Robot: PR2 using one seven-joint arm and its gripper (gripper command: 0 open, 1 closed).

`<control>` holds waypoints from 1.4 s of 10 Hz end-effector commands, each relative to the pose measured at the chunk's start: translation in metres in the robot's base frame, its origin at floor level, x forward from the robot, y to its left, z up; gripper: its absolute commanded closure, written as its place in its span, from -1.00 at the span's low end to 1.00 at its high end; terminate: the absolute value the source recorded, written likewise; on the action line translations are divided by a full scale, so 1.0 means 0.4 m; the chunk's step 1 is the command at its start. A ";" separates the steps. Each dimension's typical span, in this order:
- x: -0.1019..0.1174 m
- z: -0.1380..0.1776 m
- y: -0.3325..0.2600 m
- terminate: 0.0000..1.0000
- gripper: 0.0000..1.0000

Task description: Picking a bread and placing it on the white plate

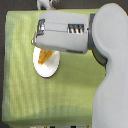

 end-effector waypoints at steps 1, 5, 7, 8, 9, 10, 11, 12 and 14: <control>0.065 0.212 -0.071 -1.00 -1.00; 0.077 0.295 -0.154 -1.00 -1.00; 0.061 0.298 -0.237 -1.00 -1.00; 0.040 0.287 -0.327 -1.00 -1.00; 0.023 0.278 -0.363 -1.00 -1.00; -0.012 0.260 -0.429 -1.00 -1.00; -0.035 0.247 -0.496 -1.00 -1.00; -0.050 0.237 -0.592 -1.00 -1.00; -0.050 0.228 -0.695 -1.00 -1.00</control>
